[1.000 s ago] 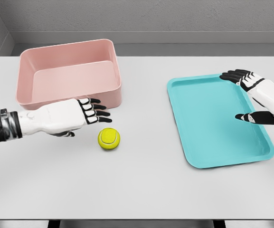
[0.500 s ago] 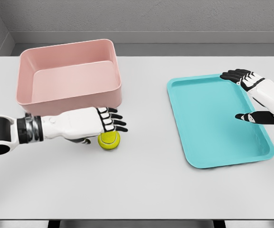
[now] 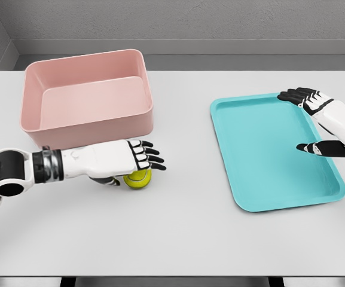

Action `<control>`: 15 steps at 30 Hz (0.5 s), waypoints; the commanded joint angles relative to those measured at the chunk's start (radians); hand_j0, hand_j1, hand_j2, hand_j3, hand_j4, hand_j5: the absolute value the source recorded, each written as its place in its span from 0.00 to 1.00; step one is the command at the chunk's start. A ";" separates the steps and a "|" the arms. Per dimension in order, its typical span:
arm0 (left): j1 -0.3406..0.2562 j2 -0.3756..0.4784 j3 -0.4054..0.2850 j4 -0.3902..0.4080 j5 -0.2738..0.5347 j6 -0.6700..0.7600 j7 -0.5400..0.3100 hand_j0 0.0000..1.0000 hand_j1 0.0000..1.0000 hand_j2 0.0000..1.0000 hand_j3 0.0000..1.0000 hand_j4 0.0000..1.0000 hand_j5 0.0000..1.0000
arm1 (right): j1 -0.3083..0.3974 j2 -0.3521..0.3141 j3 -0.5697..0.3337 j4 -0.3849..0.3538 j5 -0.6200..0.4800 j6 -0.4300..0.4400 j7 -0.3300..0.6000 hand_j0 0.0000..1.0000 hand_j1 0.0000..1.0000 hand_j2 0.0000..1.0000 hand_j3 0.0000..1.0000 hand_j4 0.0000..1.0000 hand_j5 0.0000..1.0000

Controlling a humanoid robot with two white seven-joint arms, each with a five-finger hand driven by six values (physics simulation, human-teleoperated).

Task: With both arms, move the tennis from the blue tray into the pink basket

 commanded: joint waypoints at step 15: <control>-0.006 -0.024 -0.031 0.024 0.002 0.001 -0.021 1.00 1.00 1.00 1.00 1.00 1.00 | 0.006 0.000 -0.002 -0.002 -0.008 0.003 -0.002 1.00 1.00 1.00 1.00 1.00 1.00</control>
